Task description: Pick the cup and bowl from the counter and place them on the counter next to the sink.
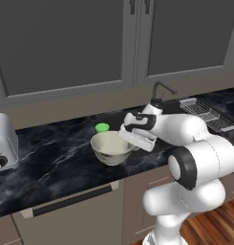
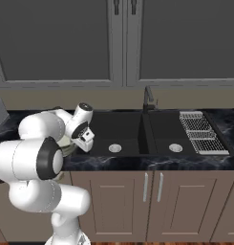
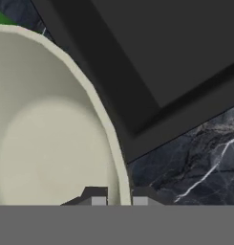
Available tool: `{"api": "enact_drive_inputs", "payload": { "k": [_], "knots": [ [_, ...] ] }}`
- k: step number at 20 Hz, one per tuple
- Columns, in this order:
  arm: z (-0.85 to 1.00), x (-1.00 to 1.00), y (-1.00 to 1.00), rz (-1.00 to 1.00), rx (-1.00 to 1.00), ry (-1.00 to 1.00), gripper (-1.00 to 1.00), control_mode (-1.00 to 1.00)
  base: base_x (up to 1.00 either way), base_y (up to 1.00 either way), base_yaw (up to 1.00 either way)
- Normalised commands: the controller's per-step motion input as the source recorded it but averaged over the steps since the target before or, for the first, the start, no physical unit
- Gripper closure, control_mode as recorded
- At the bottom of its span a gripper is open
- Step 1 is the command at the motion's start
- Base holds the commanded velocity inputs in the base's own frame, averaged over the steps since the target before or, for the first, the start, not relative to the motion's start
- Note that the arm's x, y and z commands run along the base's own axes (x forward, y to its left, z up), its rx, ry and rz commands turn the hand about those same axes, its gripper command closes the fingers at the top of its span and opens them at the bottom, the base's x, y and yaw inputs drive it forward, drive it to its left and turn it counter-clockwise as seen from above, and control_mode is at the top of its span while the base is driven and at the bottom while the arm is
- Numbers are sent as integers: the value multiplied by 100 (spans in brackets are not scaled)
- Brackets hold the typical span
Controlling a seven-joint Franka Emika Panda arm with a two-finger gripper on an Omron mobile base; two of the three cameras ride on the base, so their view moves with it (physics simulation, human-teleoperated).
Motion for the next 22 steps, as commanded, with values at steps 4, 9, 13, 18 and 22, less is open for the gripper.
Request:
{"api": "enact_drive_inputs", "payload": {
  "k": [4,9,13,18,22],
  "knots": [
    [0,0,0,0,0,0,100,-100,0,0,0],
    [0,0,0,0,0,0,-100,-100,0,0,0],
    [1,-2,0,0,0,0,-100,-100,0,0,0],
    [41,-2,-3,0,-2,0,-100,-100,0,0,0],
    [79,0,-4,0,-1,0,-100,-100,0,0,0]
  ]
}}
